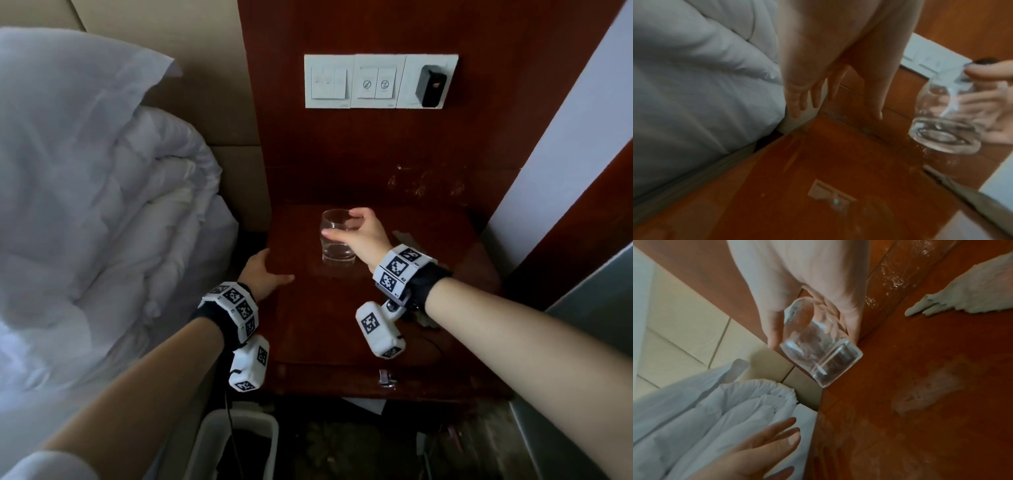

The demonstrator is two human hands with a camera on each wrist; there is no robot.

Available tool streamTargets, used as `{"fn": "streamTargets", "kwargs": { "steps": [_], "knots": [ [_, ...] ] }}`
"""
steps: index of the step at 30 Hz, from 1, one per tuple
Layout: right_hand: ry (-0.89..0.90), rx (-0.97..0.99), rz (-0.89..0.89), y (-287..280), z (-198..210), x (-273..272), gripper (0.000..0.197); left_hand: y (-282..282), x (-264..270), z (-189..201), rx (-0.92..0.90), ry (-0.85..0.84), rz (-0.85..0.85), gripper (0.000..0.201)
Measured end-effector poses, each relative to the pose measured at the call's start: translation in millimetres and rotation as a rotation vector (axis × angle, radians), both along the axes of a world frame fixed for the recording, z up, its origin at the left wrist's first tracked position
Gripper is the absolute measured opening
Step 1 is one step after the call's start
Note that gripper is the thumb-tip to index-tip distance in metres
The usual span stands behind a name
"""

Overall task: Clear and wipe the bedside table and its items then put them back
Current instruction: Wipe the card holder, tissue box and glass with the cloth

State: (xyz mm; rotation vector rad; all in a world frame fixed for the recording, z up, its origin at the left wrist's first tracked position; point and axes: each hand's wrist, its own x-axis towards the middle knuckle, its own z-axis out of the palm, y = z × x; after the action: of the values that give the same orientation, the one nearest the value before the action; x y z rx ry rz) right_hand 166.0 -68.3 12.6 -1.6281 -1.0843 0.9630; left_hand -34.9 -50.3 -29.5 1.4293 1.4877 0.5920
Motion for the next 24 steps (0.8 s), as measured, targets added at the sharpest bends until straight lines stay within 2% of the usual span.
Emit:
{"fn": "streamTargets", "kwargs": {
  "steps": [2, 5, 7, 13, 24],
  "knots": [
    [-0.022, 0.019, -0.008, 8.8, -6.4, -6.2, 0.075, 5.6, 0.9, -11.3, -0.011, 0.091, -0.061, 0.088],
    [-0.043, 0.027, -0.007, 25.1, -13.4, -15.7, 0.077, 10.9, 0.2, -22.7, -0.067, 0.429, -0.263, 0.1],
    [-0.068, 0.018, 0.012, 36.5, -15.4, -20.5, 0.077, 13.9, -1.9, -23.9, -0.052, 0.528, -0.358, 0.102],
    [-0.11, -0.016, 0.027, 71.3, -22.9, -34.0, 0.077, 16.8, -5.7, -25.3, 0.011, 0.697, -0.47, 0.104],
    [-0.154, -0.042, 0.021, 129.0, -30.8, -44.8, 0.078, 22.4, -4.1, -20.5, -0.008, 0.775, -0.551, 0.104]
  ]
}}
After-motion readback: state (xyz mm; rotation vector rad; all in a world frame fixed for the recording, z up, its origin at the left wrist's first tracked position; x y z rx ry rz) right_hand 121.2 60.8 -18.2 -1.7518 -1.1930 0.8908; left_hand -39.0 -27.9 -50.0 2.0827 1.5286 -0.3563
